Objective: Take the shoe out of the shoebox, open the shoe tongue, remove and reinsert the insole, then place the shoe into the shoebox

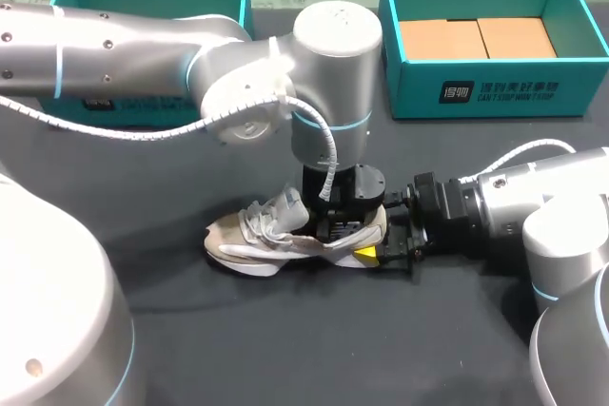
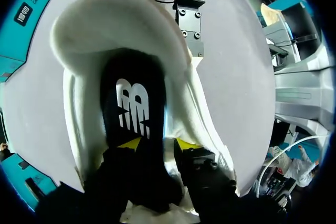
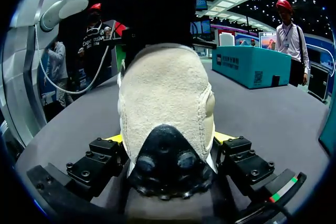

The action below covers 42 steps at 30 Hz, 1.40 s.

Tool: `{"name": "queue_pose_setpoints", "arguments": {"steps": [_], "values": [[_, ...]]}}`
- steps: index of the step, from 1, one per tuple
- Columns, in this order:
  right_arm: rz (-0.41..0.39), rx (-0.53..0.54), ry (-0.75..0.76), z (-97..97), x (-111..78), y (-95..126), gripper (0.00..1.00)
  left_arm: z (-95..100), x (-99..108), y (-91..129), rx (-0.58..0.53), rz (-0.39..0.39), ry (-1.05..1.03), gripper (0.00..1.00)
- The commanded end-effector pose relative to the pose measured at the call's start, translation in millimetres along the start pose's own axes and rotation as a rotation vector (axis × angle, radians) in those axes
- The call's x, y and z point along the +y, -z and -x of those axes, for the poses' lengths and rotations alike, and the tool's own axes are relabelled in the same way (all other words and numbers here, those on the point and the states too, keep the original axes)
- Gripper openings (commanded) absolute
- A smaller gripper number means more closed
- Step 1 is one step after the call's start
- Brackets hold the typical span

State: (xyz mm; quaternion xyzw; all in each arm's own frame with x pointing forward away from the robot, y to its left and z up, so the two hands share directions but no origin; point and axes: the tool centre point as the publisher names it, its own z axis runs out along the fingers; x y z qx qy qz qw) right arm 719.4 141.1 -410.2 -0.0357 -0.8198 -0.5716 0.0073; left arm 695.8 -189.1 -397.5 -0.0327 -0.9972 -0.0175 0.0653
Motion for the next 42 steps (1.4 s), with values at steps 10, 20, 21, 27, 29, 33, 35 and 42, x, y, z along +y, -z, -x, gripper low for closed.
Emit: {"name": "queue_pose_setpoints", "arguments": {"steps": [10,20,21,27,29,33,35,42], "values": [[-0.004,-0.001,-0.002,0.6,1.2,-1.9,0.0,9.2,-4.2,-27.1,-0.156,0.013,0.031,0.44],[-0.004,-0.001,-0.002,0.6,1.2,-1.9,0.0,38.4,-4.2,-33.5,-0.208,0.04,0.09,0.17],[-0.004,-0.001,-0.002,0.6,1.2,-1.9,0.0,40.3,-3.6,-33.3,-0.21,0.04,0.094,0.08],[-0.004,-0.001,-0.002,0.6,1.2,-1.9,0.0,48.4,0.8,-30.9,-0.2,0.032,0.101,0.0],[-0.004,-0.001,-0.002,0.6,1.2,-1.9,0.0,49.8,2.7,-28.8,-0.185,0.023,0.095,0.0],[-0.004,-0.001,-0.002,0.6,1.2,-1.9,0.0,47.9,8.2,-20.0,-0.12,-0.023,0.057,0.0],[-0.004,-0.001,-0.002,0.6,1.2,-1.9,0.0,45.9,11.8,-13.7,-0.086,-0.051,0.041,0.0],[-0.004,-0.001,-0.002,0.6,1.2,-1.9,0.0,41.1,25.8,9.4,0.019,-0.165,0.001,0.0]]}}
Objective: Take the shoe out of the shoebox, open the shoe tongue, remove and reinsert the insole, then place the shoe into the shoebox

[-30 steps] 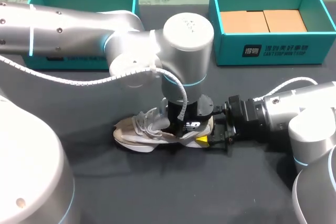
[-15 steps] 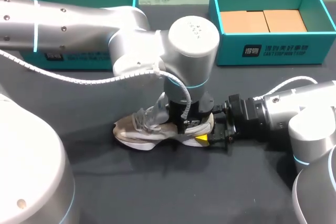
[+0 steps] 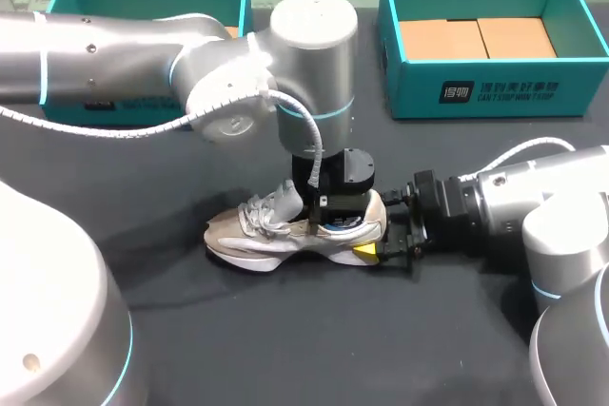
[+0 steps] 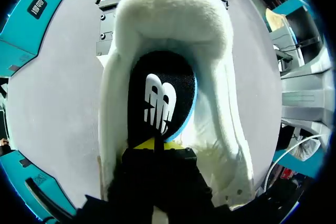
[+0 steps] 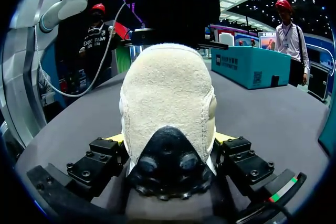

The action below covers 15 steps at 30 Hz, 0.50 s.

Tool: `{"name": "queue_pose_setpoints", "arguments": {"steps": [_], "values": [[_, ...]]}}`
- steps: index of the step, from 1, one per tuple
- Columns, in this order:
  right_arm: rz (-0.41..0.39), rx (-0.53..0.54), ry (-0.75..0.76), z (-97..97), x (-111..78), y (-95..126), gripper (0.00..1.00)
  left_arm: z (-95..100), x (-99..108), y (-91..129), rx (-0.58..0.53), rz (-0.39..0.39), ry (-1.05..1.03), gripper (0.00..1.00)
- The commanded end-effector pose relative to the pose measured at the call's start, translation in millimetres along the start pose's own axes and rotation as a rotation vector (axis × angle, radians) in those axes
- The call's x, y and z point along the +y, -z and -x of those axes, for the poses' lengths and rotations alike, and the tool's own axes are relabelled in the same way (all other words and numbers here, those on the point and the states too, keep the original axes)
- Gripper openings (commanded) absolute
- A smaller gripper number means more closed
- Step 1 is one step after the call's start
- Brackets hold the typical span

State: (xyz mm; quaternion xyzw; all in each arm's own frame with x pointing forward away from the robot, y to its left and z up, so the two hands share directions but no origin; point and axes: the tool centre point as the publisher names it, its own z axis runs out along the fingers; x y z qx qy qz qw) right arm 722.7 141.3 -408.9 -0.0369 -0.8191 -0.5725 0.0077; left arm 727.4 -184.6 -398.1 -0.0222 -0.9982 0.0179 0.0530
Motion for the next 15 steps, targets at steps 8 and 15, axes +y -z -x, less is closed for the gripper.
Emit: {"name": "queue_pose_setpoints", "arguments": {"steps": [8,15], "values": [[-0.006,0.0,0.0,-2.5,-0.2,-2.1,0.0,1.9,24.6,28.2,0.098,-0.173,-0.078,0.0],[-0.006,0.0,0.0,-2.5,-0.2,-2.1,0.0,-8.0,24.4,43.2,0.11,-0.233,-0.116,0.0]]}}
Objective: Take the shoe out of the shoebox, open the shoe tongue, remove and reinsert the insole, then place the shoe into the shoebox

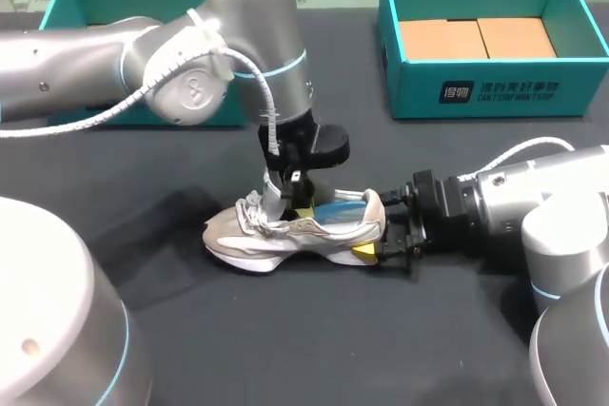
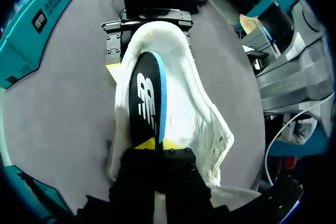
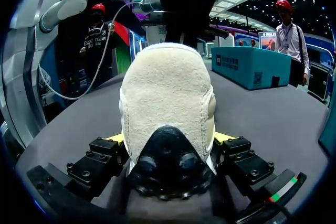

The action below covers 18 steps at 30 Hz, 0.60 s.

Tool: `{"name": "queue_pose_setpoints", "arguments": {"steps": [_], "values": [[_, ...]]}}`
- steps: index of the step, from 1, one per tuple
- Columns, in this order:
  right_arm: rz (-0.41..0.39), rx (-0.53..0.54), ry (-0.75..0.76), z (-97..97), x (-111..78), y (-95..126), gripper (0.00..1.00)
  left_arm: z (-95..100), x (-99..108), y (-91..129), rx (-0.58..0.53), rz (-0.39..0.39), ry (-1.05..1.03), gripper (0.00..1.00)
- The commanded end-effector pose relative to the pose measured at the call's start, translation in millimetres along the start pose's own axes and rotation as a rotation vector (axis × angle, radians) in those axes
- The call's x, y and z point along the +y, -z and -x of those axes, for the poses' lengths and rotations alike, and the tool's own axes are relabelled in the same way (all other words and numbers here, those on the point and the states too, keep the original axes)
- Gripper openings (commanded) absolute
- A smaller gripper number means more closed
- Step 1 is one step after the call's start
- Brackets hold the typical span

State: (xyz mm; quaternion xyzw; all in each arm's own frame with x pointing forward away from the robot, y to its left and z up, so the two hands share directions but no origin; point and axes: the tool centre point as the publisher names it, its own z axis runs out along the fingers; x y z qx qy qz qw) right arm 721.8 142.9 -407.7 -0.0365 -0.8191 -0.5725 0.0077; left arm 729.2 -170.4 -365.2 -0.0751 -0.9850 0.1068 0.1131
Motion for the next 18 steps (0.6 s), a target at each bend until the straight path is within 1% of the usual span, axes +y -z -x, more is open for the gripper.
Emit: {"name": "queue_pose_setpoints", "arguments": {"steps": [1,7,12,18], "values": [[-0.006,-0.001,-0.001,-1.5,-1.9,-1.0,0.0,-9.7,8.0,12.1,-0.012,-0.063,-0.011,0.0],[-0.006,-0.001,-0.001,-1.5,-1.9,-1.0,0.0,-16.3,4.4,18.9,-0.009,-0.098,-0.028,0.0],[-0.006,-0.001,-0.001,-1.5,-1.9,-1.0,0.0,-21.3,1.6,27.6,-0.018,-0.145,-0.028,0.0],[-0.006,-0.001,-0.001,-1.5,-1.9,-1.0,0.0,-24.2,-10.5,33.8,-0.04,-0.187,-0.017,0.0]]}}
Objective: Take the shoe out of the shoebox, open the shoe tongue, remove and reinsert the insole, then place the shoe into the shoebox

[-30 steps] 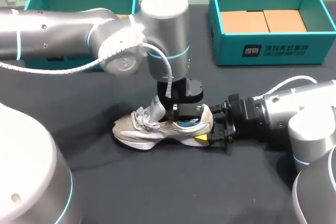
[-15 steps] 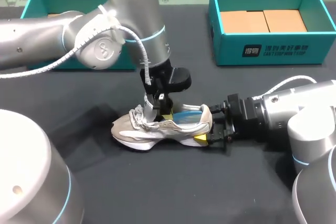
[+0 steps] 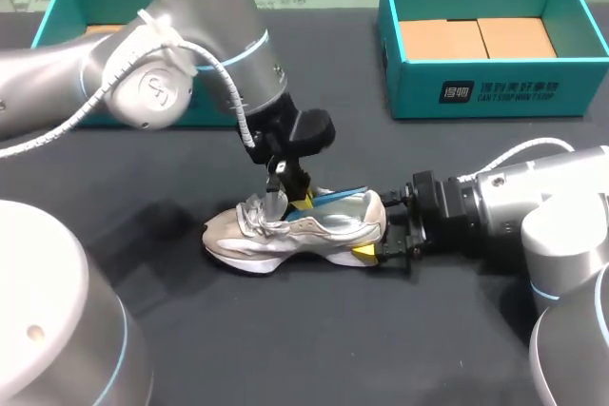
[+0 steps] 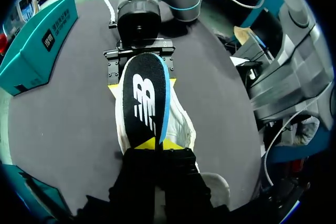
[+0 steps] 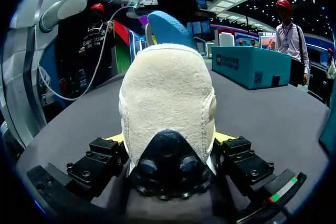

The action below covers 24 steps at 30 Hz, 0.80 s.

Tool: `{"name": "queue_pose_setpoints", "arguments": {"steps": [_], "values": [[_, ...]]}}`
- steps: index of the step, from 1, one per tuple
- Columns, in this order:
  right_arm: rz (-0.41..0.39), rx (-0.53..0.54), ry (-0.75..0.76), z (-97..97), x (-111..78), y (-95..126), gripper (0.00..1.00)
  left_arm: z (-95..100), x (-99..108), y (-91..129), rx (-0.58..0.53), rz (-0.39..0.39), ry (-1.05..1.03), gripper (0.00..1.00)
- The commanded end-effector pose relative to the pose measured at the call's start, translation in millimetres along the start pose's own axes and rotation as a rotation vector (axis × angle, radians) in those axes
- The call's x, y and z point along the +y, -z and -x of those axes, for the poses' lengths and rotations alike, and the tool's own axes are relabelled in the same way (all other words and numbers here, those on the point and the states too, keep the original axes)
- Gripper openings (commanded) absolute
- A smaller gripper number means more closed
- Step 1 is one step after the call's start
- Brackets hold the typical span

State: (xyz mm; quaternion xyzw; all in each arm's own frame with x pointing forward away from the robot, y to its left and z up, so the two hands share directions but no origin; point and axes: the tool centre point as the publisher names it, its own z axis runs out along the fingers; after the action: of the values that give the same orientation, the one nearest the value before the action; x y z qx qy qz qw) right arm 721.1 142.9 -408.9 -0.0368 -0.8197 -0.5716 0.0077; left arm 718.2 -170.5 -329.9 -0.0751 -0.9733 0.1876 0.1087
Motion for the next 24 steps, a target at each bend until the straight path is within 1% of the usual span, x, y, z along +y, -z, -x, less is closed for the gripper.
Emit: {"name": "queue_pose_setpoints", "arguments": {"steps": [1,5,8,13,18,19,20,21,23,24], "values": [[-0.004,0.0,0.0,-0.9,-0.6,-0.7,0.0,-7.1,-3.9,4.4,-0.03,-0.035,0.003,0.0],[-0.004,0.0,0.0,-0.9,-0.6,-0.7,0.0,-6.0,-16.8,9.4,-0.067,-0.058,0.017,0.0],[-0.004,0.0,0.0,-0.9,-0.6,-0.7,0.0,-3.4,-28.5,10.8,-0.106,-0.057,0.021,0.0],[-0.004,0.0,0.0,-0.9,-0.6,-0.7,0.0,2.9,-45.4,5.4,-0.153,-0.034,0.044,0.0],[-0.004,0.0,0.0,-0.9,-0.6,-0.7,0.0,6.2,-53.5,-2.5,-0.171,-0.006,0.06,0.0],[-0.004,0.0,0.0,-0.9,-0.6,-0.7,0.0,6.4,-54.0,-2.9,-0.179,0.0,0.066,0.07],[-0.004,0.0,0.0,-0.9,-0.6,-0.7,0.0,6.5,-54.2,-3.0,-0.181,0.0,0.066,0.19],[-0.004,0.0,0.0,-0.9,-0.6,-0.7,0.0,5.9,-54.4,-2.5,-0.18,-0.001,0.066,0.36],[-0.004,0.0,0.0,-0.9,-0.6,-0.7,0.0,2.7,-53.6,-0.2,-0.194,-0.006,0.067,0.43],[-0.004,0.0,0.0,-0.9,-0.6,-0.7,0.0,0.5,-52.9,1.5,-0.201,-0.01,0.064,0.44]]}}
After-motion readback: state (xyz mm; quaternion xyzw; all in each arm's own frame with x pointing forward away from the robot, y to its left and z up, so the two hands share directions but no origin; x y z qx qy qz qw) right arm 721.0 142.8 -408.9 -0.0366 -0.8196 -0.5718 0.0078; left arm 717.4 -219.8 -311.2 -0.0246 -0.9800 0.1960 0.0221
